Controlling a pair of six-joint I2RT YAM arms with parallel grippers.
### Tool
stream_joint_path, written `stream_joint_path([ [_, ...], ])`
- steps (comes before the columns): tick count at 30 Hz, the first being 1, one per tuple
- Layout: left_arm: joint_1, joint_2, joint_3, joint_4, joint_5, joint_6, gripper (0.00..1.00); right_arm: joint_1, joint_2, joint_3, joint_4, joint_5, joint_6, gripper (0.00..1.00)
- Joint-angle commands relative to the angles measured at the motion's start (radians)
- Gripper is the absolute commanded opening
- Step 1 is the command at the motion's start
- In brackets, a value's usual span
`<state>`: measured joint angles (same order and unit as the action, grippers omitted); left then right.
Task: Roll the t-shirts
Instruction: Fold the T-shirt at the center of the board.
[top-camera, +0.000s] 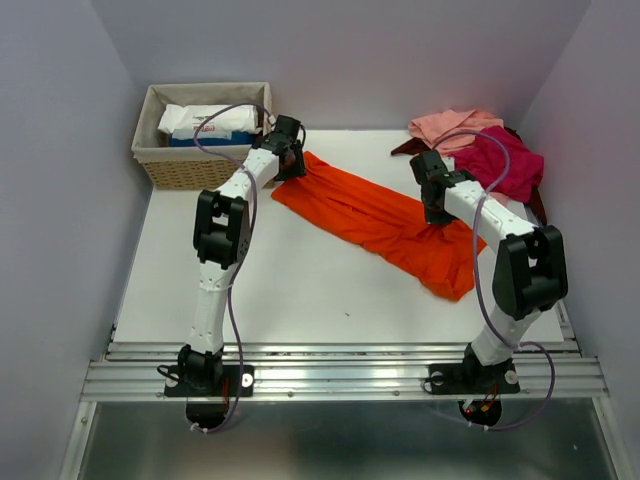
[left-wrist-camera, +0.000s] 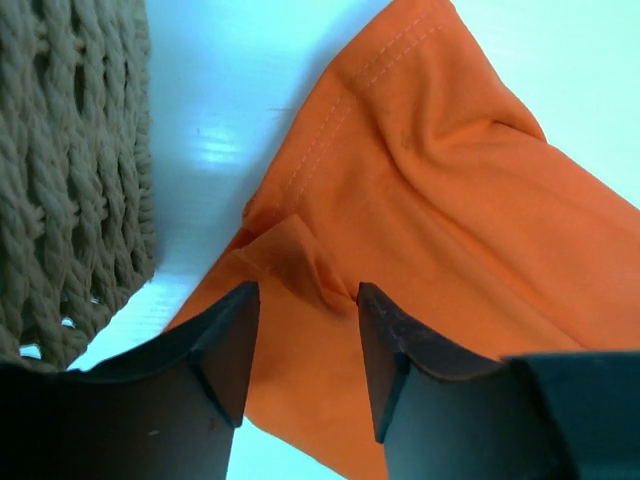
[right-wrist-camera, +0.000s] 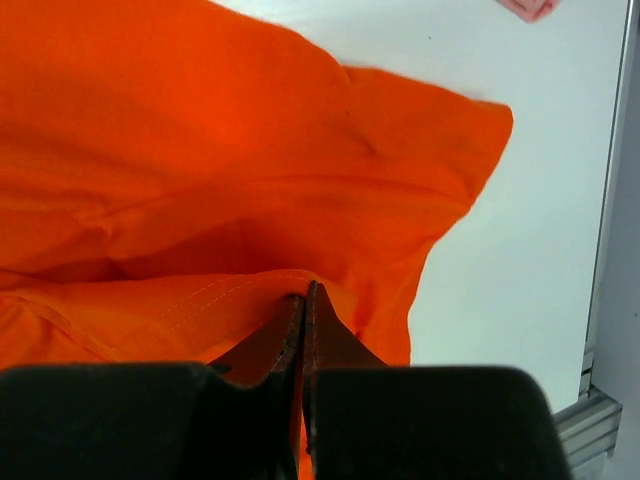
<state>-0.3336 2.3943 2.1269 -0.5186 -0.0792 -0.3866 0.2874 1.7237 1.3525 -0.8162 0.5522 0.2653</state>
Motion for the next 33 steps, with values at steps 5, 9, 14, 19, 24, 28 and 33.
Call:
stream_joint_path([
  [5, -0.015, -0.133, -0.044, 0.057, 0.016, 0.035, 0.65, -0.016, 0.066, 0.077, 0.089, 0.043, -0.040, 0.01],
  [9, -0.030, -0.193, -0.114, 0.089, 0.035, 0.026, 0.65, -0.016, 0.068, 0.079, 0.089, 0.045, -0.041, 0.01],
  [14, -0.051, -0.244, -0.226, 0.133, 0.073, 0.015, 0.65, -0.034, 0.074, 0.094, 0.091, 0.048, -0.044, 0.01],
  [19, -0.051, -0.219, -0.262, 0.140, 0.067, 0.017, 0.64, -0.034, 0.108, 0.146, 0.089, 0.055, -0.070, 0.01],
  [24, -0.051, -0.196, -0.260, 0.143, 0.073, 0.023, 0.63, -0.034, 0.180, 0.213, 0.097, 0.090, -0.109, 0.01],
  [28, -0.051, -0.176, -0.240, 0.131, 0.071, 0.029, 0.64, -0.034, 0.211, 0.244, 0.133, 0.066, -0.156, 0.01],
  [33, -0.051, -0.165, -0.234, 0.123, 0.067, 0.029, 0.63, -0.034, 0.273, 0.322, 0.132, 0.083, -0.170, 0.61],
])
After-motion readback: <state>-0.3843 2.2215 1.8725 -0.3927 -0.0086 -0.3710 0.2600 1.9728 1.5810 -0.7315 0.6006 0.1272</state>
